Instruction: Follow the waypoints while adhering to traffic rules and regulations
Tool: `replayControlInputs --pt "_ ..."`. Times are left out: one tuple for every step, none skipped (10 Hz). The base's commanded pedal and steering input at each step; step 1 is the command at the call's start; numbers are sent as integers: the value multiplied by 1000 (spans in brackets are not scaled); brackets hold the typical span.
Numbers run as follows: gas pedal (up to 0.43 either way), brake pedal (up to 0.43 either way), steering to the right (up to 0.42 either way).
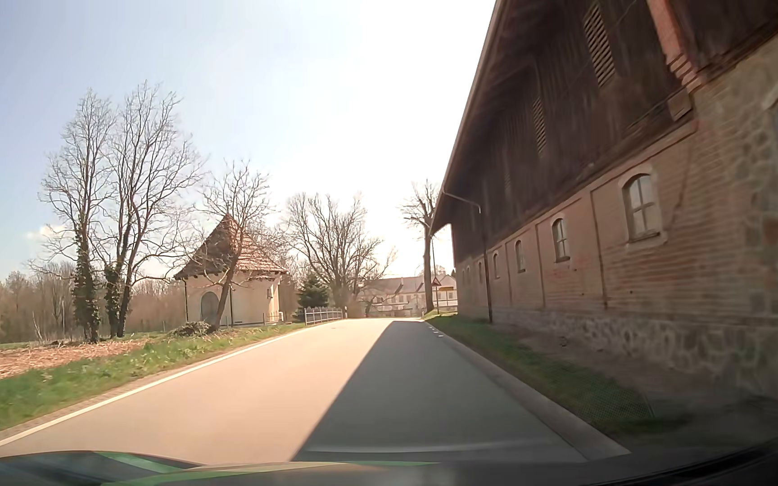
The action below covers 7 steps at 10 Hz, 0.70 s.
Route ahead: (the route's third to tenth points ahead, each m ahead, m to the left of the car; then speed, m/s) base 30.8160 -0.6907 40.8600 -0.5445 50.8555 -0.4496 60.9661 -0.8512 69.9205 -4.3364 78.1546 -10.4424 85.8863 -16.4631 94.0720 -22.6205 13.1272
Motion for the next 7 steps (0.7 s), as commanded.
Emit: replayControlInputs --pt "138 0 2" --pt "130 0 2" --pt "118 0 2" --pt "110 0 1" --pt "98 0 1" --pt "79 0 0" --pt "20 0 -1"
